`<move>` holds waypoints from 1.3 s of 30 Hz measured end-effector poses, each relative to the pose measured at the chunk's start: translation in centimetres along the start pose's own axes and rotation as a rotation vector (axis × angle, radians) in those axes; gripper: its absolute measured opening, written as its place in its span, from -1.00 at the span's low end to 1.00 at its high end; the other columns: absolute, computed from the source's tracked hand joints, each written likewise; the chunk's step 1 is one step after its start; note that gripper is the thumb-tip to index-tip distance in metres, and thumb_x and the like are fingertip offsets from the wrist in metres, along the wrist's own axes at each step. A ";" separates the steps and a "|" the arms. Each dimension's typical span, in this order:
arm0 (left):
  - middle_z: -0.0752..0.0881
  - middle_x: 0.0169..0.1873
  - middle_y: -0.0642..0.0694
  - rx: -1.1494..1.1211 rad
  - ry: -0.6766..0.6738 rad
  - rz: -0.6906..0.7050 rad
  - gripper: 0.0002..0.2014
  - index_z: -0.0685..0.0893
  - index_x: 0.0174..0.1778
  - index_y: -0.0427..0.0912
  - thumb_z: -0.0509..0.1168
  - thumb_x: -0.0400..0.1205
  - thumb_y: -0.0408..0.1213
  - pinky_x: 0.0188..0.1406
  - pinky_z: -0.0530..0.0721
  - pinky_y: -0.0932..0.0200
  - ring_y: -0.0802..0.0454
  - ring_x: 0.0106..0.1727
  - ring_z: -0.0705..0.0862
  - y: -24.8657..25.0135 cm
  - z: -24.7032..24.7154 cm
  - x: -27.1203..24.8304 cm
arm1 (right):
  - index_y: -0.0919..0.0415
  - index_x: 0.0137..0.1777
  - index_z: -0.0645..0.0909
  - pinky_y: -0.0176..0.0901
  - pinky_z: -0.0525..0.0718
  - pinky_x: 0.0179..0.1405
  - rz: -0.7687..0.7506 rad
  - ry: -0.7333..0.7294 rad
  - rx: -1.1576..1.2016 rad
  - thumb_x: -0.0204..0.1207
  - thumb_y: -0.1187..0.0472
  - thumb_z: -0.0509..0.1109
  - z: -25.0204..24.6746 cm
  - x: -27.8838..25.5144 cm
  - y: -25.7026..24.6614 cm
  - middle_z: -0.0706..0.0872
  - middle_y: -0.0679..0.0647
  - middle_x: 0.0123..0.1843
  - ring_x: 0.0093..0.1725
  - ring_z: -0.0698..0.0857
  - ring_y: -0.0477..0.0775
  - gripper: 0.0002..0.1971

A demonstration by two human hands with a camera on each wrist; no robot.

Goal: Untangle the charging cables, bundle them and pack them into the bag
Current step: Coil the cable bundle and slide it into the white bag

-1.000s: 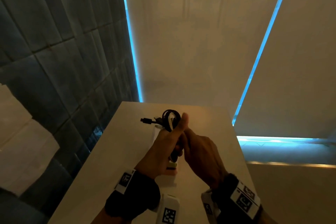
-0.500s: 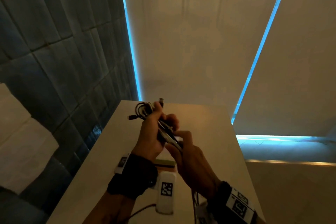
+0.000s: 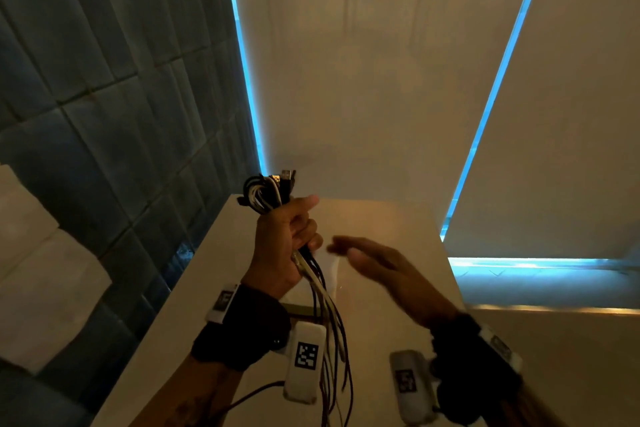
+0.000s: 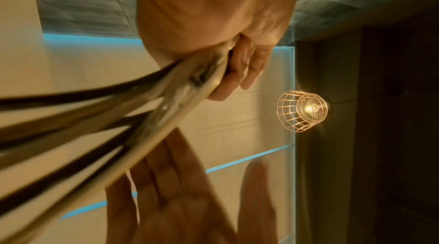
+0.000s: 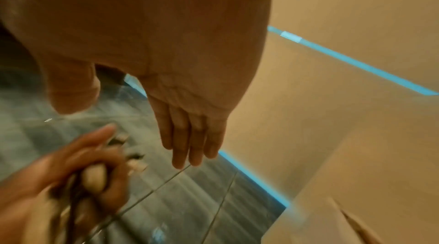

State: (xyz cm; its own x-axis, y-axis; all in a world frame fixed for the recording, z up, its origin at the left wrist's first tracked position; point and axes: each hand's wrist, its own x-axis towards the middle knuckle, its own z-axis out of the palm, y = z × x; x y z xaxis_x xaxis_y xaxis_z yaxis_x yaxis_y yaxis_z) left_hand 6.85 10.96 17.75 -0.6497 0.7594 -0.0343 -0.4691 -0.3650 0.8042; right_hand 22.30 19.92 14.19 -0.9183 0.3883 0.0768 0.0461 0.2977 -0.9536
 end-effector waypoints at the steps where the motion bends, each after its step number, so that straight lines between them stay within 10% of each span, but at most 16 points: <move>1: 0.19 -0.69 0.06 -0.005 -0.004 -0.006 -0.56 0.28 -0.55 -0.03 0.34 0.55 -0.37 -0.67 0.27 0.26 0.16 -0.71 0.16 -0.4 0.3 -0.2 | -0.02 0.41 0.55 -0.57 0.56 0.17 0.008 -0.042 -0.012 0.60 -0.22 0.15 1.2 0.6 -0.2 0.70 -0.20 0.26 0.25 0.64 -0.34 -0.52; 4: 0.22 -0.70 0.05 -0.045 0.024 -0.033 -0.53 0.29 -0.59 -0.05 0.30 0.62 -0.26 -0.64 0.35 0.23 0.15 -0.71 0.22 -0.7 0.8 -0.3 | 0.24 -0.04 0.67 -0.13 0.69 -0.13 -0.016 -0.078 0.087 0.67 -0.15 0.07 4.2 1.1 -0.2 0.73 0.10 -0.27 -0.29 0.72 0.06 -0.50; 7: 0.35 -0.62 0.01 -0.130 0.067 -0.084 -0.56 0.30 -0.53 -0.08 0.28 0.65 -0.11 -0.53 0.48 0.18 0.11 -0.64 0.38 0.0 0.3 0.0 | 0.23 -0.21 0.56 -0.24 0.44 -0.54 -0.007 -0.054 0.306 0.70 -0.12 0.09 5.6 0.5 0.5 0.36 0.12 -0.48 -0.55 0.36 0.00 -0.54; 13: 0.31 -0.65 0.01 -0.127 0.034 -0.242 -0.53 0.34 -0.59 -0.08 0.31 0.61 -0.07 -0.46 0.51 0.15 0.09 -0.63 0.38 0.5 -0.6 -0.5 | -0.07 -0.29 0.55 -0.31 0.35 -0.60 0.038 -0.134 0.381 0.64 0.00 0.22 6.0 -0.2 1.3 0.42 -0.10 -0.48 -0.56 0.34 -0.15 -0.74; 21: 0.18 -0.77 0.07 -0.049 -0.037 -0.226 -0.47 0.18 -0.62 -0.06 0.28 0.61 -0.11 -0.76 0.18 0.33 0.20 -0.78 0.16 1.2 -1.6 -1.6 | 0.14 -0.32 0.49 -0.30 0.28 -0.65 0.243 -0.406 0.422 0.63 0.03 0.30 4.6 -0.9 2.6 0.32 0.01 -0.54 -0.65 0.27 -0.09 -0.68; 39: 0.27 -0.66 0.00 0.347 -0.156 -0.288 -0.76 0.43 -0.36 -0.14 0.32 0.57 -0.42 -0.69 0.32 0.31 0.12 -0.70 0.26 -0.5 -2.0 -4.5 | 0.11 -0.29 0.71 -0.22 0.57 -0.31 -0.121 -0.230 -0.592 0.50 0.12 0.50 -2.9 2.9 -4.8 0.70 -0.06 -0.40 -0.37 0.63 -0.09 -0.84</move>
State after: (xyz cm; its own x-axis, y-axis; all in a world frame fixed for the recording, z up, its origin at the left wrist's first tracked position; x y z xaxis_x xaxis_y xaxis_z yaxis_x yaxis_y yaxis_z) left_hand 8.76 6.61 16.32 -0.4127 0.8845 -0.2174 -0.3721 0.0541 0.9266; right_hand 20.52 22.16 19.89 -0.9883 0.1450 0.0470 0.0857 0.7836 -0.6153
